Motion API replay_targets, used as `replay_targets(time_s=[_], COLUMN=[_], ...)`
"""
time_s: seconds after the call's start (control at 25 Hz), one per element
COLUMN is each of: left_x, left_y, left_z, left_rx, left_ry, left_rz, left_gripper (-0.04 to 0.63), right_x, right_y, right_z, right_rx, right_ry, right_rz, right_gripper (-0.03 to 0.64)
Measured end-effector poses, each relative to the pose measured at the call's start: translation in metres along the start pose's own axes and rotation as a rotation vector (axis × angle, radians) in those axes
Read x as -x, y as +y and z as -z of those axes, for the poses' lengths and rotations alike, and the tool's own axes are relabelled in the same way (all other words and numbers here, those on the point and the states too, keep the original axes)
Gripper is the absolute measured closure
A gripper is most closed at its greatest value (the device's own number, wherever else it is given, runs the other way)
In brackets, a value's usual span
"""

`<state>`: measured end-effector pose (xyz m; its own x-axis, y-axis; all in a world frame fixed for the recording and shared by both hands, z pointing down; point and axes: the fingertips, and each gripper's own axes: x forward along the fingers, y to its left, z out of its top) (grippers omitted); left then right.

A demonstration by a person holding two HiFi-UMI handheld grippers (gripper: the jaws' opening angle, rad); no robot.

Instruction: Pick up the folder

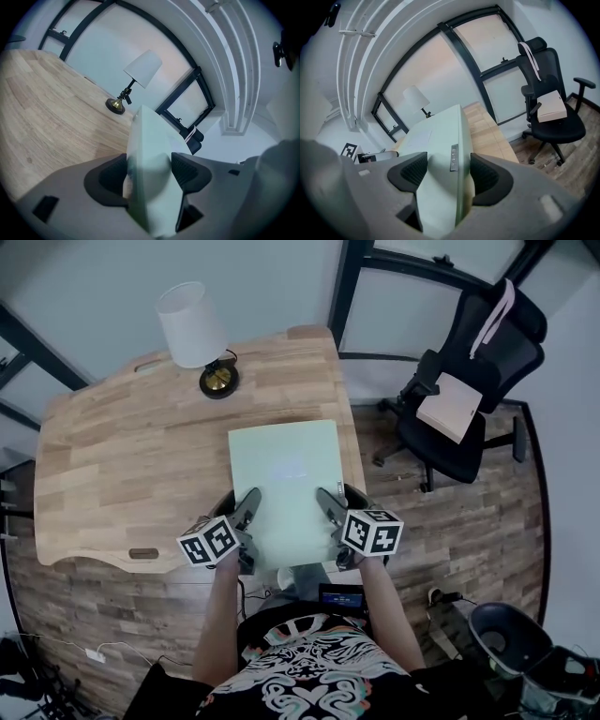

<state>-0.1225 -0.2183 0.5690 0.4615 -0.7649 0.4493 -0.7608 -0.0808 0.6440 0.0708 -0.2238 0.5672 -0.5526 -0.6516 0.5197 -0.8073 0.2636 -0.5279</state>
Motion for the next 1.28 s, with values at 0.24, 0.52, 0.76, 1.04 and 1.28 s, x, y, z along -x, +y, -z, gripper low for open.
replay_targets(time_s=[0.24,0.52,0.76,1.04,1.28], left_x=[0.017,0.033,0.043,0.059,0.068], left_y=[-0.016,-0.038,-0.055,-0.066,-0.073], left_z=[-0.011,-0.012,-0.009,-0.011,-0.013], left_rx=[-0.024,-0.058,-0.077,-0.099,-0.110], left_ry=[-0.040,-0.060,-0.073,-0.093,-0.109], left_rz=[0.024,0.060,0.083,0.090,0.093], left_gripper=[0.314,0.314,0.314,0.314,0.314], right_x=[0.017,0.045,0.067,0.082,0.091], right_y=[0.016,0.024,0.027,0.038,0.043], right_z=[-0.009,-0.013,-0.013,-0.013,-0.016], right_rx=[0.023,0.032,0.039,0.048,0.060], right_ry=[-0.046,-0.104,-0.136,-0.165,-0.183], right_rz=[-0.016,-0.015,-0.012,-0.021,-0.024], right_gripper=[0.337,0.337,0.338,0.338,0.339])
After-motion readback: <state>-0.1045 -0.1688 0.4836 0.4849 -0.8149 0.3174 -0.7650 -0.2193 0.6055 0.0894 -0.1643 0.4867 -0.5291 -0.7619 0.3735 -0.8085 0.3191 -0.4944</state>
